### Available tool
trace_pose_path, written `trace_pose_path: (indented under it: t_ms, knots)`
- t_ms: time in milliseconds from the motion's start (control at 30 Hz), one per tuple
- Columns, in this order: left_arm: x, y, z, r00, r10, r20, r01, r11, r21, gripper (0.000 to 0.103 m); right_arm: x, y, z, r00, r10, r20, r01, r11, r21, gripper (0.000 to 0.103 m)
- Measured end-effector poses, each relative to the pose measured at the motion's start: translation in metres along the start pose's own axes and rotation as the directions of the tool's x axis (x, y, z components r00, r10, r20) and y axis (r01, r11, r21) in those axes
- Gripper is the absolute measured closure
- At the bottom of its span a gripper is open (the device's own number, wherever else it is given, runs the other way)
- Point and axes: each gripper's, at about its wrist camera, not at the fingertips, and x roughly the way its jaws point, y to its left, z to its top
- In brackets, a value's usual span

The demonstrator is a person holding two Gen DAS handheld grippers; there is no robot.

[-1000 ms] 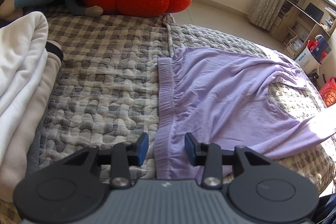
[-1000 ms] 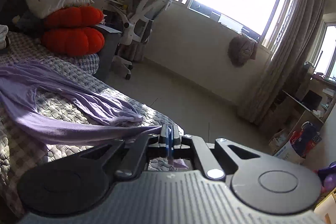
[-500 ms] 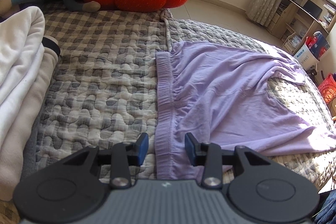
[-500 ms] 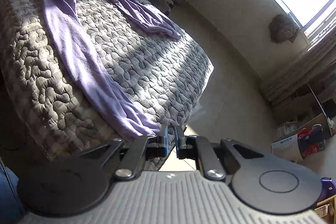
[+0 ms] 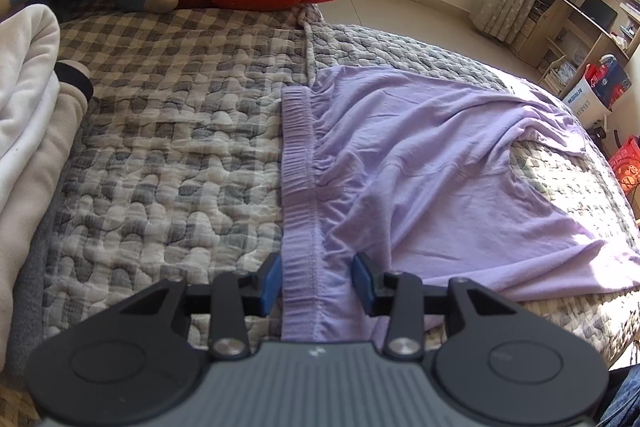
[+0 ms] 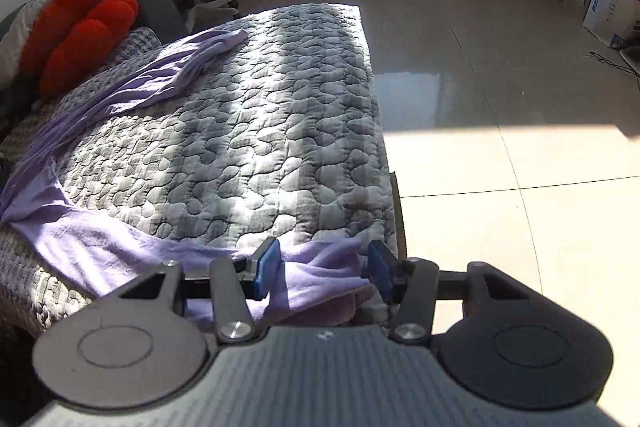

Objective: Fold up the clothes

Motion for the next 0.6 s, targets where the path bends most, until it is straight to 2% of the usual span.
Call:
trace_pose_path:
  t_ms: [33,67,100,167,200,233,300,400,433,500,567,600]
  knots:
    - [0.001,-0.001,0.001,1.0,0.001,-0.001,-0.001,1.0,0.002,0.063,0.005,-0.002,0.002,1.0,0.0,-0.007,0.0,1.0,0.025,0.071]
    - [0.002,-0.003,0.001,1.0,0.006,0.0,-0.006,1.0,0.004,0.063,0.01,0.001,0.002,0.999,-0.025,-0.019,0.025,1.0,0.008,0.089]
    - [0.004,-0.004,0.001,1.0,0.011,0.0,-0.011,1.0,0.006,0.063,0.013,0.008,0.002,0.998,-0.054,-0.02,0.053,0.998,-0.039,0.093]
    - [0.005,-0.006,0.002,1.0,0.02,0.001,-0.02,1.0,0.008,0.066,0.013,0.022,0.001,0.995,-0.104,-0.003,0.103,0.987,-0.126,0.096]
    - [0.005,-0.007,0.002,1.0,0.025,0.003,-0.025,1.0,0.009,0.069,0.005,0.028,0.003,0.992,-0.122,0.042,0.127,0.98,-0.155,0.098]
    - [0.005,-0.008,0.003,0.999,0.031,0.007,-0.031,0.999,0.013,0.08,-0.006,0.032,0.006,0.986,-0.137,0.095,0.152,0.971,-0.184,0.099]
    - [0.002,-0.008,0.006,0.999,0.039,0.016,-0.039,0.999,0.013,0.087,-0.033,0.039,0.012,0.966,-0.139,0.217,0.186,0.959,-0.215,0.099]
    - [-0.005,-0.003,0.01,0.998,0.043,0.044,-0.042,0.999,-0.02,0.091,-0.083,0.044,0.023,0.908,-0.08,0.411,0.181,0.96,-0.213,0.099]
    - [-0.007,0.0,0.011,0.998,0.041,0.051,-0.039,0.999,-0.033,0.091,-0.103,0.046,0.025,0.878,-0.042,0.477,0.166,0.961,-0.221,0.099]
    - [-0.009,0.005,0.009,0.997,0.041,0.058,-0.038,0.998,-0.049,0.091,-0.129,0.048,0.02,0.843,0.02,0.537,0.137,0.959,-0.25,0.099]
    - [-0.009,0.009,0.006,0.998,0.034,0.053,-0.031,0.998,-0.054,0.091,-0.134,0.049,0.012,0.854,0.027,0.52,0.143,0.948,-0.284,0.099]
    - [-0.009,0.01,0.004,0.998,0.026,0.052,-0.024,0.998,-0.056,0.091,-0.129,0.048,0.004,0.875,0.015,0.485,0.157,0.937,-0.313,0.099]
